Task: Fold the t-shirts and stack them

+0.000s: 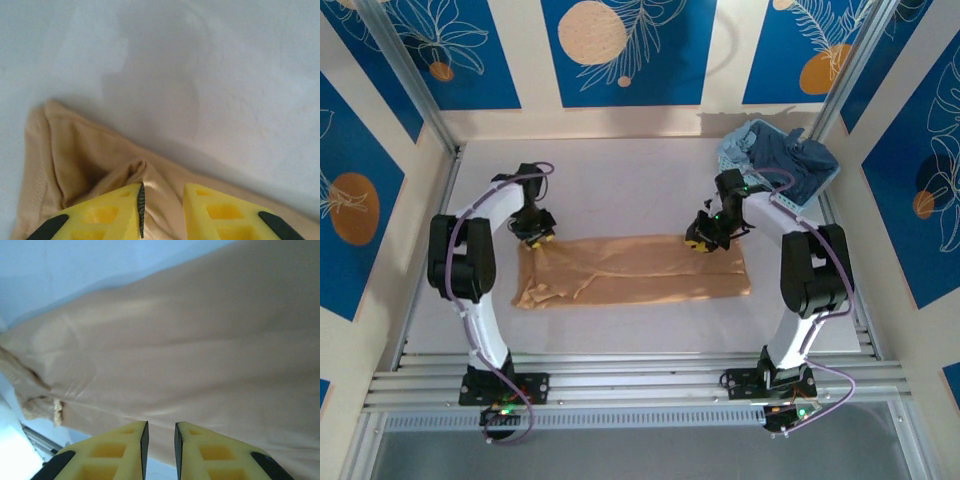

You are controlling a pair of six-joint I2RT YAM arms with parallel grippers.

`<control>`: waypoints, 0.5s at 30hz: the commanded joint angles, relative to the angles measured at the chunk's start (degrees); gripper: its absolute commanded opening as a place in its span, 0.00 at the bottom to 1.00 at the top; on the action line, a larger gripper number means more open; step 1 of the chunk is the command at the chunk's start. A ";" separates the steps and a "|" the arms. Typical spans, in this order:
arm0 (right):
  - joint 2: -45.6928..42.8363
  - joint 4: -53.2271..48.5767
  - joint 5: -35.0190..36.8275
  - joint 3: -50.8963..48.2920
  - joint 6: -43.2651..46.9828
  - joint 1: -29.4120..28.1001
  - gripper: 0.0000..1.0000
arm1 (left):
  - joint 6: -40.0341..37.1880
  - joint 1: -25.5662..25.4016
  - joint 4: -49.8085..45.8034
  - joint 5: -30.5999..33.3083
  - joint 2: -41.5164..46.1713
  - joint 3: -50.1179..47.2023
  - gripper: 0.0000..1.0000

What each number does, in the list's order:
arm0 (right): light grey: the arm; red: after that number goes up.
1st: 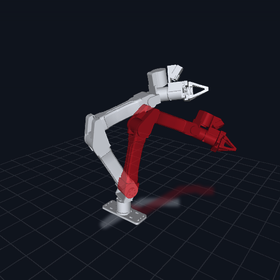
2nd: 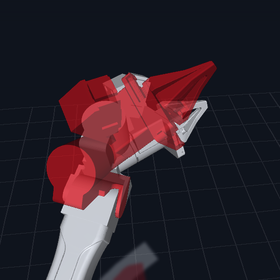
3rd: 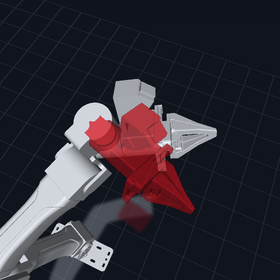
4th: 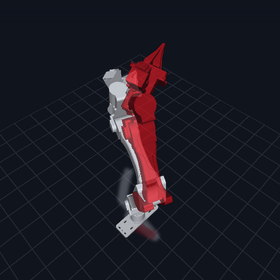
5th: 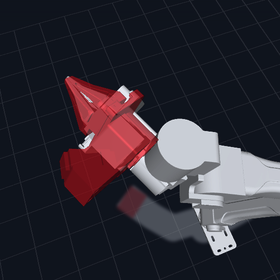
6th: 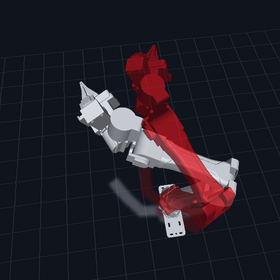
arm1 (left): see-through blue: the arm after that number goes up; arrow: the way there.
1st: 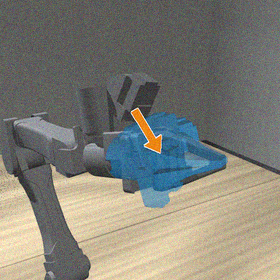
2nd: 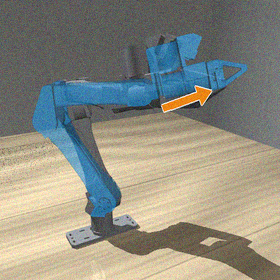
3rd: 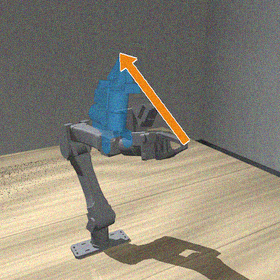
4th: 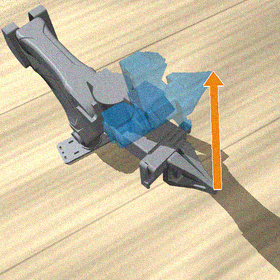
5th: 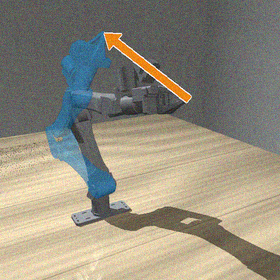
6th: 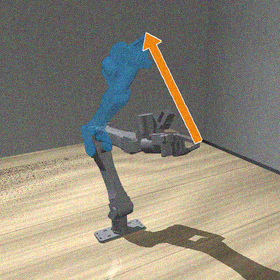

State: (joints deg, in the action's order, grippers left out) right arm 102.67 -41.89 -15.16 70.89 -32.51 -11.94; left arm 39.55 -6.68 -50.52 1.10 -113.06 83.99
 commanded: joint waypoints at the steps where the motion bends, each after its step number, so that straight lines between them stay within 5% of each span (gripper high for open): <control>1: 1.39 -2.75 1.31 1.62 1.58 0.56 0.23 | 1.14 0.78 -5.09 5.84 -1.72 2.33 0.24; 8: 2.85 -4.55 3.72 2.00 0.78 1.65 0.17 | -0.13 2.66 -2.24 9.53 -0.65 -7.39 0.16; 15: 4.76 -6.24 5.69 5.68 2.37 2.66 0.17 | -4.19 3.83 -3.73 12.80 -0.77 -3.41 0.17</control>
State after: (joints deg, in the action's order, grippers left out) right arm 106.56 -45.84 -10.50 73.78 -31.79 -9.74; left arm 37.69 -3.77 -52.21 9.98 -113.32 78.78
